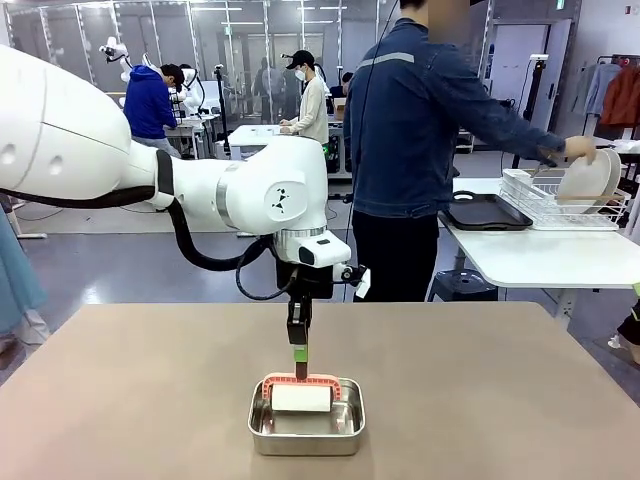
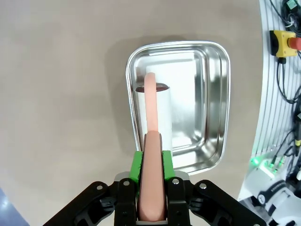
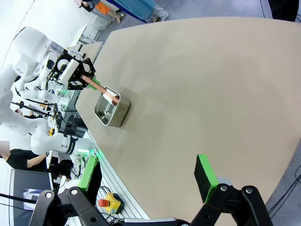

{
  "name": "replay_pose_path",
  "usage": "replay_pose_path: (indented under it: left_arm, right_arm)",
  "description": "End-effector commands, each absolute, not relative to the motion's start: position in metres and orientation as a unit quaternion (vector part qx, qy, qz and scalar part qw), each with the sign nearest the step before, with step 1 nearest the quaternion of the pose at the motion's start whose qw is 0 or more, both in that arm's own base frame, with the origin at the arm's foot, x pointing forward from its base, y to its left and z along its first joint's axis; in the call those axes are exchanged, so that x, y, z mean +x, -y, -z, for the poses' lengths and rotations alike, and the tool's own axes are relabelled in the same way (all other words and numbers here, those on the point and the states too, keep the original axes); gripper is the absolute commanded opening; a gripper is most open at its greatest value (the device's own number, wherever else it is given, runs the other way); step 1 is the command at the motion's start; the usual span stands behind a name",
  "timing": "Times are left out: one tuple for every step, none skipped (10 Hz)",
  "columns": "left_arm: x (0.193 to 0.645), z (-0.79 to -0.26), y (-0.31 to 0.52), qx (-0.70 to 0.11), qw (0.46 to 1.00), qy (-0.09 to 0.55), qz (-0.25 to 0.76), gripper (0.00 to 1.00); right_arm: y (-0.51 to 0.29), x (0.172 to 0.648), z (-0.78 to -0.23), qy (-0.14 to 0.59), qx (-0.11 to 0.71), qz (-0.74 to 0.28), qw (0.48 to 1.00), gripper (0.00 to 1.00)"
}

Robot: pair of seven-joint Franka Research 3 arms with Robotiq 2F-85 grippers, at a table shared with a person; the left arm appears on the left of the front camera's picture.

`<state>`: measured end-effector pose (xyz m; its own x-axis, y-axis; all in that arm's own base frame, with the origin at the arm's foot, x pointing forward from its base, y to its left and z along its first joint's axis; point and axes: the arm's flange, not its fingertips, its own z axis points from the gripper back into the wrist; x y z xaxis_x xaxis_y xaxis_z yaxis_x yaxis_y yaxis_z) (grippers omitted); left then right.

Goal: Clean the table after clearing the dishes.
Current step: Place the Lint Roller back on top of the Airtight Container.

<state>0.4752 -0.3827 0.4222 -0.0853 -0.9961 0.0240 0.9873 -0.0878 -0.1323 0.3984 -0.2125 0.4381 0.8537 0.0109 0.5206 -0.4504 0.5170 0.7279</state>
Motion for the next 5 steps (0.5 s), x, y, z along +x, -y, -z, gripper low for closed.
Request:
replay_pose_path:
  left_arm:
    - [0.486,-0.416,0.385,-0.058,0.661,-0.043,0.747,0.21]
    - [0.483,-0.408,0.387,-0.057,0.661,-0.039,0.747,0.21]
    - [0.483,-0.399,0.385,-0.062,0.662,-0.041,0.746,0.21]
    - [0.486,-0.394,0.381,-0.068,0.667,-0.039,0.741,0.21]
    - [0.488,-0.396,0.377,-0.066,0.669,-0.025,0.740,0.21]
  right_arm:
    - [0.210,0.395,-0.442,0.227,0.468,-0.128,0.844,1.00]
    - [0.210,0.395,-0.442,0.227,0.468,-0.128,0.844,1.00]
    - [0.210,0.395,-0.442,0.227,0.468,-0.128,0.844,1.00]
    - [0.210,0.395,-0.442,0.227,0.468,-0.128,0.844,1.00]
    - [0.210,0.395,-0.442,0.227,0.468,-0.128,0.844,1.00]
